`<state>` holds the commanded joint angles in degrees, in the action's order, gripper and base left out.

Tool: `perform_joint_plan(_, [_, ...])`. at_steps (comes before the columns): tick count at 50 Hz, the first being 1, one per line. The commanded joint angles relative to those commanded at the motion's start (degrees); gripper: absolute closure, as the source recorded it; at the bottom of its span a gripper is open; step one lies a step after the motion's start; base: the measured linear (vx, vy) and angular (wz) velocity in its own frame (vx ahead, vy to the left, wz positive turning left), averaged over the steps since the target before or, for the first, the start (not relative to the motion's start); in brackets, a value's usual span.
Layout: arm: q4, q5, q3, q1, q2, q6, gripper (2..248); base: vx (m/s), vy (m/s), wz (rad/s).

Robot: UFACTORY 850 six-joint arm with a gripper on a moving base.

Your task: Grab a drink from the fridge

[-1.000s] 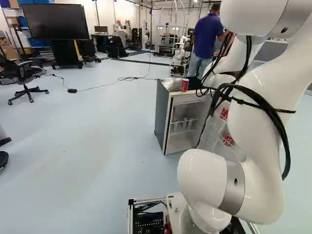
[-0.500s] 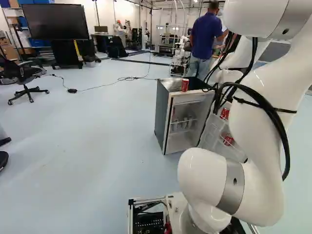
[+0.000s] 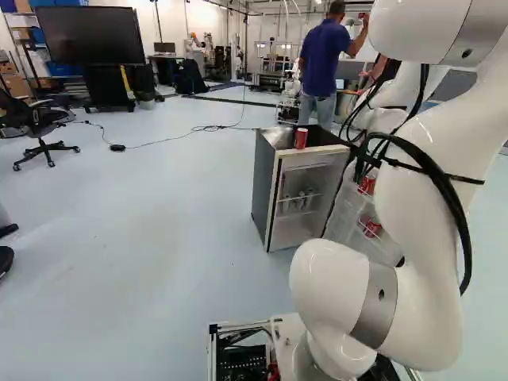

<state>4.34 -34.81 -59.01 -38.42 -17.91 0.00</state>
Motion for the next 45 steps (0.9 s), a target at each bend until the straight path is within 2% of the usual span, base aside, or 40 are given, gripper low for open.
perform_joint_plan(45, [0.00, 12.79, -8.19, -5.77, -6.74, 0.00, 3, 0.000, 0.000, 0.000])
